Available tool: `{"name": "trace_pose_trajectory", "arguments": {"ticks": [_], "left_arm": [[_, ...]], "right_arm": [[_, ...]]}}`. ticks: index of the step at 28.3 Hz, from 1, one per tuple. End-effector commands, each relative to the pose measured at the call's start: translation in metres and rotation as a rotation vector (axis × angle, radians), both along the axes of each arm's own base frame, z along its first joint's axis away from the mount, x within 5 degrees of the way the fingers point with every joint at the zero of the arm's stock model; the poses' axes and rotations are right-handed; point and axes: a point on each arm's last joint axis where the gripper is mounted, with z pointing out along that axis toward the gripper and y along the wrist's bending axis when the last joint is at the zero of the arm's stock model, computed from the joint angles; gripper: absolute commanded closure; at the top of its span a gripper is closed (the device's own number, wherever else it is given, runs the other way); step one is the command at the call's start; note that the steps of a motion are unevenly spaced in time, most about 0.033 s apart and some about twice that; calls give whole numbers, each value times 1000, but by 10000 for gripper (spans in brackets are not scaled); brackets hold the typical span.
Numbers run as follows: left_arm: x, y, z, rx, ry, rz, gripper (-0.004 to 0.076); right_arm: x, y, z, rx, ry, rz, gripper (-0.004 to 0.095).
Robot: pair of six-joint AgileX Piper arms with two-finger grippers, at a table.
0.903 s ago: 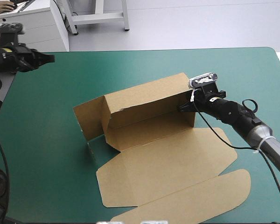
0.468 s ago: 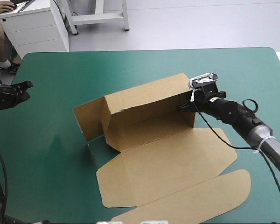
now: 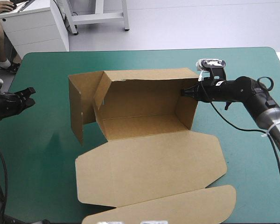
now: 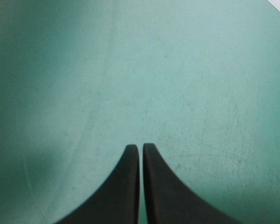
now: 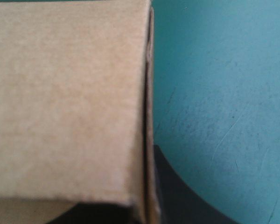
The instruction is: Fold the box
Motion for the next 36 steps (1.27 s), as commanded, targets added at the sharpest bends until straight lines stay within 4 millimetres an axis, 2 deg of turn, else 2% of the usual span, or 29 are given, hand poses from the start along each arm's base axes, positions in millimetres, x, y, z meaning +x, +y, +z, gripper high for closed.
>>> {"name": "trace_pose_trajectory", "arguments": {"ticks": [1,10,17,21,28,32,36], "left_arm": [[-3,-2,24,10,-89,23,714],[-3,-2,24,8,-88,21,714],[-3,-3,23,5,-85,16,714],[-4,-3,23,-9,-78,20,714],[-4,-4,23,-13,-72,10,722],[-4,-4,23,-9,-70,8,725],[-4,-4,23,-7,-72,11,728]], "right_arm": [[-10,-4,39,67,14,-65,920],[-28,-7,38,-30,226,-5,920],[-33,-11,18,-119,448,1,920],[-23,-9,5,-128,488,2,920],[12,-3,-15,-160,515,36,920],[36,-1,-10,-185,464,27,920],[48,1,-7,-187,433,37,921]]}}
